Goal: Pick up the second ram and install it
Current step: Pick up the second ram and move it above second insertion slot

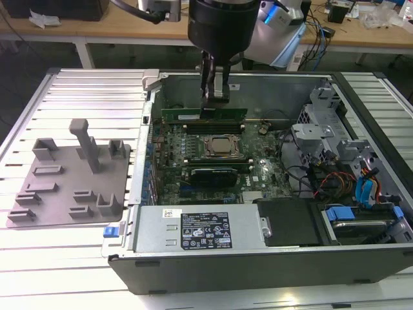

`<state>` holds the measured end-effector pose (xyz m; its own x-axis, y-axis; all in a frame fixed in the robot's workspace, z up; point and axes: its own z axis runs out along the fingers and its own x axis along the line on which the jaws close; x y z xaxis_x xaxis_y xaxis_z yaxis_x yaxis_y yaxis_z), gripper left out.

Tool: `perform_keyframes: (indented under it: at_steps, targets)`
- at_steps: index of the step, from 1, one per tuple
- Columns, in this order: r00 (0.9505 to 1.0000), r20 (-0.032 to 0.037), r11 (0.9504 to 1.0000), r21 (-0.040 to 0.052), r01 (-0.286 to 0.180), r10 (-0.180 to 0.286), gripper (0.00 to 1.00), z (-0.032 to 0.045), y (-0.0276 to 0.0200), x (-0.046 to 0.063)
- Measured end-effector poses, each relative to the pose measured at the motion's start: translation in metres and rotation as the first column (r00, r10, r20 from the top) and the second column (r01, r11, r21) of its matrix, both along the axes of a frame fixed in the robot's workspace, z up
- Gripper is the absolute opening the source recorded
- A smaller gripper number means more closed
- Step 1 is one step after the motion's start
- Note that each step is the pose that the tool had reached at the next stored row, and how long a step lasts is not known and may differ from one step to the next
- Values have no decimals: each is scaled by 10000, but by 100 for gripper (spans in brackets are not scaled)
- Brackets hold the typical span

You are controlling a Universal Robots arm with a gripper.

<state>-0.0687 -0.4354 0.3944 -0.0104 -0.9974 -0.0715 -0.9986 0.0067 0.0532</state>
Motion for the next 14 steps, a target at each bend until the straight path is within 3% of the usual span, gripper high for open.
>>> perform_keyframes:
  at_steps: [8, 12, 14]
  targets:
    - [10000, -12, 10000, 0, 0, 0, 11, -34, 23, 141]
    - [10000, -34, 10000, 0, -1, 1, 11, -70, 81, 252]
    - [10000, -48, 10000, -1, 0, 0, 11, -99, 174, 339]
